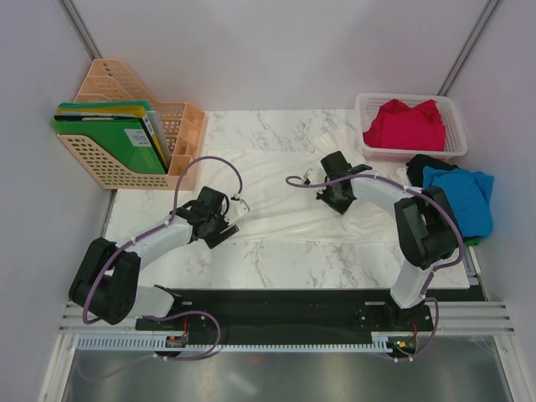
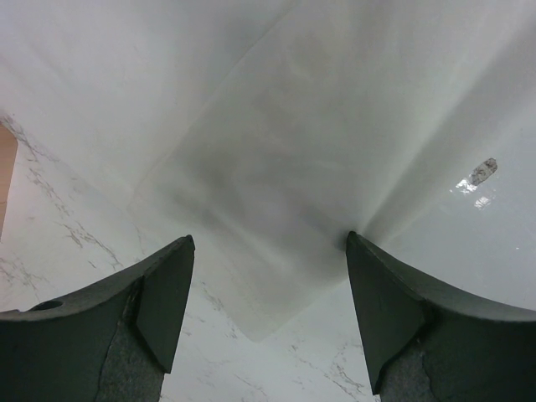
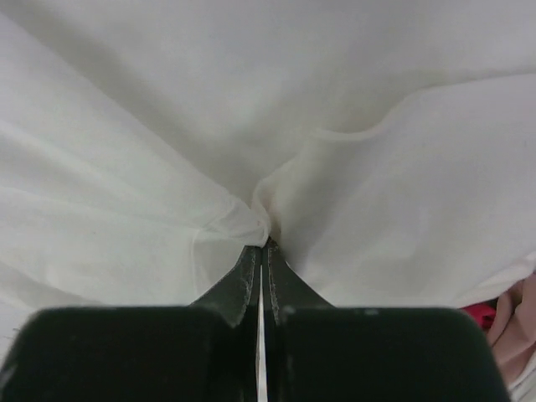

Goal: Fold and stack the t-shirts
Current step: Fold the flattened tshirt in 1/3 of the way

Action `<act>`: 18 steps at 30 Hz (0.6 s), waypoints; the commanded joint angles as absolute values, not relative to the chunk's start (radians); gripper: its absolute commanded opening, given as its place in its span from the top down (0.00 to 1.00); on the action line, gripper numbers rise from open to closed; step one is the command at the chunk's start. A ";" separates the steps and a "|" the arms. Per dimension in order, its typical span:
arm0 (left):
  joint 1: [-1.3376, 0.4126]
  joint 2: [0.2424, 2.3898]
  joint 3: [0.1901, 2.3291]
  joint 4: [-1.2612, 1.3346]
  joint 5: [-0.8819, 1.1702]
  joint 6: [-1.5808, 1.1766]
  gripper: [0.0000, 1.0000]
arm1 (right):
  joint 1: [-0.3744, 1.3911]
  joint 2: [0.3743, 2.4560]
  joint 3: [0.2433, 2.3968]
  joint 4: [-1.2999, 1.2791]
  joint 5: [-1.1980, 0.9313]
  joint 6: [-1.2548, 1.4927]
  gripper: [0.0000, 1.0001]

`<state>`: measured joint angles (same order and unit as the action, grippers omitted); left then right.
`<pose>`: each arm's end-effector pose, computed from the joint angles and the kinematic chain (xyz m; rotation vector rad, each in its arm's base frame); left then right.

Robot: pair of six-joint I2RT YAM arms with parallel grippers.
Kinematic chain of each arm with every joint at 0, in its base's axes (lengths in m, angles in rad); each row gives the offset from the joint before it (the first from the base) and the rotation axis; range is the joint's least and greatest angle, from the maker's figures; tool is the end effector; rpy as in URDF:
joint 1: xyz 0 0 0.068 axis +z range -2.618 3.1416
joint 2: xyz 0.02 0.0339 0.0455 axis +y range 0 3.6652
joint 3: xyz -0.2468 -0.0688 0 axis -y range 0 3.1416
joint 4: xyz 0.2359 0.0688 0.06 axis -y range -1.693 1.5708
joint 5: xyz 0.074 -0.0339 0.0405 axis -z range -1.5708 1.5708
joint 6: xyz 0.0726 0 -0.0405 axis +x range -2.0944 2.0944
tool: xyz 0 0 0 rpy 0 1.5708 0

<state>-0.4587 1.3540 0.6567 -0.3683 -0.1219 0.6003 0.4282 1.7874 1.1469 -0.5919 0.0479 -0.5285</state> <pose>0.2343 -0.1059 0.1212 1.2969 2.2983 0.2088 0.3168 0.1408 0.1235 -1.2808 2.4951 -0.0911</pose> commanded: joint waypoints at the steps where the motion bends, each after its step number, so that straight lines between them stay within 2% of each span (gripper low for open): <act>1: -0.462 1.364 0.634 -0.353 -0.129 0.598 0.20 | 0.382 1.741 1.158 -0.612 0.097 -0.571 1.00; 18: -0.472 1.419 0.632 -0.331 -0.137 0.587 0.21 | 0.339 1.741 1.134 -0.606 0.112 -0.592 1.00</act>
<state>-0.4690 1.3735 0.6559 -0.3138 -0.1223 0.5999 0.3553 1.7660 1.1393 -0.6117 0.0597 -0.5797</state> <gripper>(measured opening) 0.796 0.010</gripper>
